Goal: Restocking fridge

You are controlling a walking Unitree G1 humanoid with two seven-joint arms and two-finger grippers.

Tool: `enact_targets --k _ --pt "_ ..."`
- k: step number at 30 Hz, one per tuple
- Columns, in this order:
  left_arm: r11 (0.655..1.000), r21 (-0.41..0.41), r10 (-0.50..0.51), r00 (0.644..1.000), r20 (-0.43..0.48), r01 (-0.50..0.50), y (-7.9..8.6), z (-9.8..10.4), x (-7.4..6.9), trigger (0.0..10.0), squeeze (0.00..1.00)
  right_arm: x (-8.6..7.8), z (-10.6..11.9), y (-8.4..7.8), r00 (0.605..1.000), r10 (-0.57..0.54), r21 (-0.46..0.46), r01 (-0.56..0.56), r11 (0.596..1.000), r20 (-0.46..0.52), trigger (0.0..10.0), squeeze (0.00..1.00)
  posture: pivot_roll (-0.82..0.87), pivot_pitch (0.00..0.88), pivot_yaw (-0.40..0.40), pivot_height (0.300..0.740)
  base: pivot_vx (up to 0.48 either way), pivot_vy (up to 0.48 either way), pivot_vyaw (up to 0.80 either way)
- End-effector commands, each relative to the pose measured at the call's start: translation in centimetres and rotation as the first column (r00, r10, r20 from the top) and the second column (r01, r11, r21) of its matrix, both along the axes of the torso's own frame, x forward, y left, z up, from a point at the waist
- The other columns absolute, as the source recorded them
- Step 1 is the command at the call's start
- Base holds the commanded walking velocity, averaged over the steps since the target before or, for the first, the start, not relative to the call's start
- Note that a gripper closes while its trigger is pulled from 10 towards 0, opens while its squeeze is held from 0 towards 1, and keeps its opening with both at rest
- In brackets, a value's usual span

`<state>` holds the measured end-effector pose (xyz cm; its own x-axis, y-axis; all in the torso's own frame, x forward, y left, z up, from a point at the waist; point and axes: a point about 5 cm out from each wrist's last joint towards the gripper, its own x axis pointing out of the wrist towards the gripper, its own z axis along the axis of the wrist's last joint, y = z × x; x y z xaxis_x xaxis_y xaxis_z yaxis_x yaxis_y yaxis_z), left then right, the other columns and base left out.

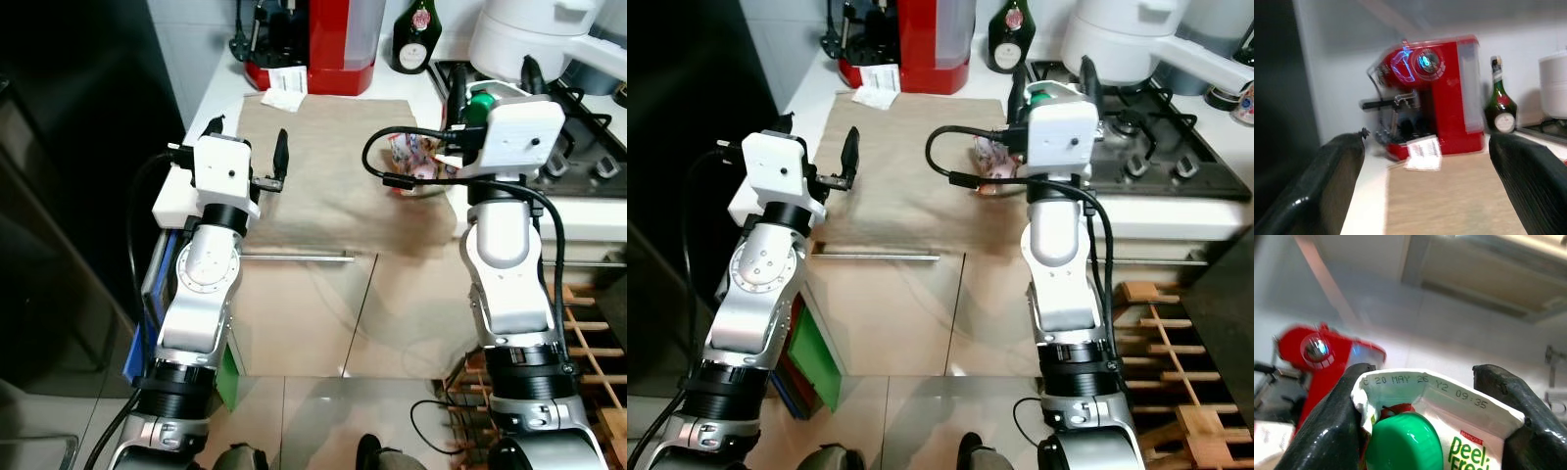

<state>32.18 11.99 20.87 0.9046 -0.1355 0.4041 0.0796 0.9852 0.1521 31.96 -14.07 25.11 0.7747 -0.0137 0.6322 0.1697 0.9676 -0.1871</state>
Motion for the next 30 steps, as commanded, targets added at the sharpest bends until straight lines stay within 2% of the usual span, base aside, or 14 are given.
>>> enact_targets --k 1,30 --pt "1.0 0.005 -0.012 1.0 0.02 0.012 -0.49 0.28 -0.09 10.0 0.0 0.07 0.26 -0.15 1.0 -0.001 0.002 0.001 1.0 0.011 10.0 0.0 -0.04 0.0 0.025 0.74 -0.27 0.0 0.0" --pt "1.0 0.0 -0.02 1.0 0.003 0.02 -0.87 -0.22 -0.38 10.0 0.0 0.27 -0.53 -0.69 0.999 -0.008 0.002 0.008 1.0 -0.04 10.0 0.0 -0.05 0.0 0.018 0.74 -0.271 0.0 0.0"
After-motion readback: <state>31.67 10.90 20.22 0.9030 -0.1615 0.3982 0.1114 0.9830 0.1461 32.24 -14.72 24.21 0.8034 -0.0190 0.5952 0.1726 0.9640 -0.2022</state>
